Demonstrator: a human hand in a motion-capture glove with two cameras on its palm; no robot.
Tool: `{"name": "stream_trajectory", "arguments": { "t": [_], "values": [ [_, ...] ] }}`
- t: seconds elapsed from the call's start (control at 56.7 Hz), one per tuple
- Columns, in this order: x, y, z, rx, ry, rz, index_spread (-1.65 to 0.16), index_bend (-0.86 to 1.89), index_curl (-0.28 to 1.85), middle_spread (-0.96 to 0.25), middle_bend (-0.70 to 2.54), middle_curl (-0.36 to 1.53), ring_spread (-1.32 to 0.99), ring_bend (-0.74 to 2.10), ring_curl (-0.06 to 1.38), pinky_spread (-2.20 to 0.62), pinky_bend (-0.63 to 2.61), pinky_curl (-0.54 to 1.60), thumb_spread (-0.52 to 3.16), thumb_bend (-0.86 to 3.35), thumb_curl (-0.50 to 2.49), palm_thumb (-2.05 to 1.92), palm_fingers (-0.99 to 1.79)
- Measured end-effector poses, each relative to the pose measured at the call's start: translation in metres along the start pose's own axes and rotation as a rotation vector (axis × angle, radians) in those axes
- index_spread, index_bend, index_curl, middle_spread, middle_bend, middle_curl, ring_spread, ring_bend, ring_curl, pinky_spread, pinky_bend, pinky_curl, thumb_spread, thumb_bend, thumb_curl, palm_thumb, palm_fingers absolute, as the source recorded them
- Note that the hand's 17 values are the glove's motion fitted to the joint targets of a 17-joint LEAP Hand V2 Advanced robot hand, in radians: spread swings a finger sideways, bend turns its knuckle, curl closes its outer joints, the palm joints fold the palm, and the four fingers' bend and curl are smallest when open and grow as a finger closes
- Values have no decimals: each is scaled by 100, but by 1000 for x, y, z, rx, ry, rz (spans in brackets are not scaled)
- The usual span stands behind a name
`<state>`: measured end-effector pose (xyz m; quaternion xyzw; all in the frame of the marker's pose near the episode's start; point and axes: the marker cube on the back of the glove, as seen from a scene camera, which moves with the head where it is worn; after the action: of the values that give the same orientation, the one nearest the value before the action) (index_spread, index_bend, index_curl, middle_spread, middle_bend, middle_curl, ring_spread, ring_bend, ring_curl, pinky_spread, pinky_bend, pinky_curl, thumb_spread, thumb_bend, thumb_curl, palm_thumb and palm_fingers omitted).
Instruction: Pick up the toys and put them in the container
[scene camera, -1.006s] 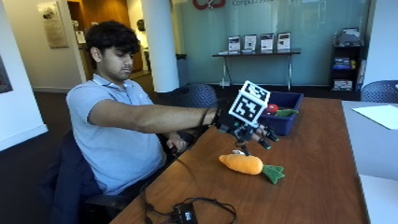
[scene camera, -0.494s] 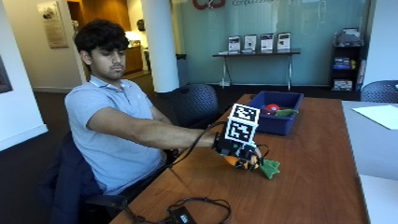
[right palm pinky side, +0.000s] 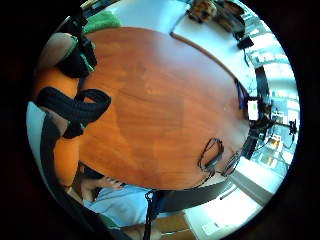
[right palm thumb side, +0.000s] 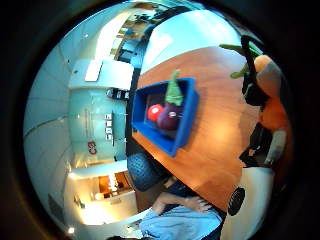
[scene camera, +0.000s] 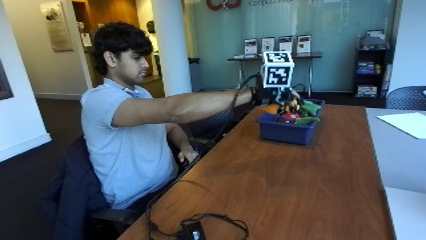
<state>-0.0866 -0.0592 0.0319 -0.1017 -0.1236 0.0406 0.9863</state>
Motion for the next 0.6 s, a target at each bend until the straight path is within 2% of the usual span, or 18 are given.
{"name": "stream_trajectory", "arguments": {
  "t": [0.3, 0.6],
  "values": [
    [-198, -53, 20, -68, 1, -243, -16, 58, 61, 6, 16, 15, -19, 85, 46, -33, 123, 42, 108, 39, 87, 79, 53],
    [-296, -87, 86, -142, -27, -318, -17, 53, 65, 7, 15, 16, -19, 86, 48, -33, 127, 43, 108, 37, 93, 77, 50]
  ]
}}
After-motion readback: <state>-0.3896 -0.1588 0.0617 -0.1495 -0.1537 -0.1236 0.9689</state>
